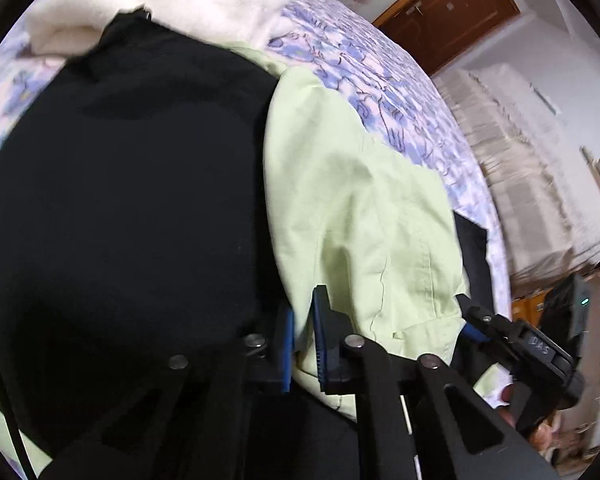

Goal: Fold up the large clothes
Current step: 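Fold the held green hood over onto the black bundle with both grippers, then smooth the green hood flat on the bundle with both grippers open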

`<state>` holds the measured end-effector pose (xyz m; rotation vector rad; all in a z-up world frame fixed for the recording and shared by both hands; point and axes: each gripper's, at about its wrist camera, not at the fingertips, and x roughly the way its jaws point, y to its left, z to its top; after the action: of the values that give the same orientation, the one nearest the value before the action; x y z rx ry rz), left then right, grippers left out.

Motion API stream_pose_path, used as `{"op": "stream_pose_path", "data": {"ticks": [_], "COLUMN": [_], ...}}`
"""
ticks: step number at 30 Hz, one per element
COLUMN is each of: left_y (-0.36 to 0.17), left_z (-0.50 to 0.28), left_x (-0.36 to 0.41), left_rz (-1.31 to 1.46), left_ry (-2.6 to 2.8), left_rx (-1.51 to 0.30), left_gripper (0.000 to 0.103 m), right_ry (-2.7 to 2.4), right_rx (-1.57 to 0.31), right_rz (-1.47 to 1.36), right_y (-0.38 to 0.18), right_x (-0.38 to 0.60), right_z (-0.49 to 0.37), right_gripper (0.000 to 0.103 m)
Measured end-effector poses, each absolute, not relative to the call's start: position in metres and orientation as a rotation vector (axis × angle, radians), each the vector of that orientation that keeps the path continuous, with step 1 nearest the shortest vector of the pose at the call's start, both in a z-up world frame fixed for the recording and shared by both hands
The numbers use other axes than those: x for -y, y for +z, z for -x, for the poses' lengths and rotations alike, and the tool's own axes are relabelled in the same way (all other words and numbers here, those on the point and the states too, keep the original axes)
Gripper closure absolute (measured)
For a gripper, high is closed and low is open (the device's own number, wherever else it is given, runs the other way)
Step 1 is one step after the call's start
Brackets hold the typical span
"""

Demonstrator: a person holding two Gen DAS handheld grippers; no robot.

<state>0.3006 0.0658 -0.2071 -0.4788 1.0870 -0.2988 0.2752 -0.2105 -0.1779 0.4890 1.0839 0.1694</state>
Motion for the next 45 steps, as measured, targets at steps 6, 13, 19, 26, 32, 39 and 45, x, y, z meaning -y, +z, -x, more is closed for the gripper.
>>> {"op": "stream_pose_path", "data": {"ticks": [6, 13, 19, 26, 32, 39, 45], "left_y": [-0.215, -0.186, -0.154, -0.196, -0.203, -0.198, -0.171], "left_z": [-0.297, -0.279, -0.273, -0.298, -0.291, -0.282, -0.261], "left_x": [-0.066, -0.074, -0.052, -0.017, -0.027, -0.029, -0.034], "left_rz": [0.361, 0.277, 0.279, 0.155, 0.157, 0.155, 0.184], "left_ry": [-0.225, -0.104, -0.245, -0.263, -0.264, -0.238, -0.245], "left_rx": [-1.077, -1.014, -0.890, -1.022, -1.015, -1.032, -1.028], "left_gripper": [0.098, 0.069, 0.069, 0.072, 0.071, 0.062, 0.048], "right_ry": [0.038, -0.012, 0.149, 0.189, 0.055, 0.053, 0.073], "right_rx": [-1.080, -1.007, -0.906, -1.001, -1.007, -1.019, -1.019], "right_rz": [-0.193, -0.143, -0.165, -0.125, -0.146, -0.183, -0.211], "right_y": [-0.189, -0.152, -0.129, -0.168, -0.177, -0.174, -0.152], "right_x": [0.192, 0.190, 0.159, 0.137, 0.181, 0.184, 0.174], "right_z": [-0.260, -0.239, -0.232, -0.241, -0.231, -0.223, -0.209], "right_gripper": [0.098, 0.089, 0.088, 0.089, 0.099, 0.095, 0.095]}}
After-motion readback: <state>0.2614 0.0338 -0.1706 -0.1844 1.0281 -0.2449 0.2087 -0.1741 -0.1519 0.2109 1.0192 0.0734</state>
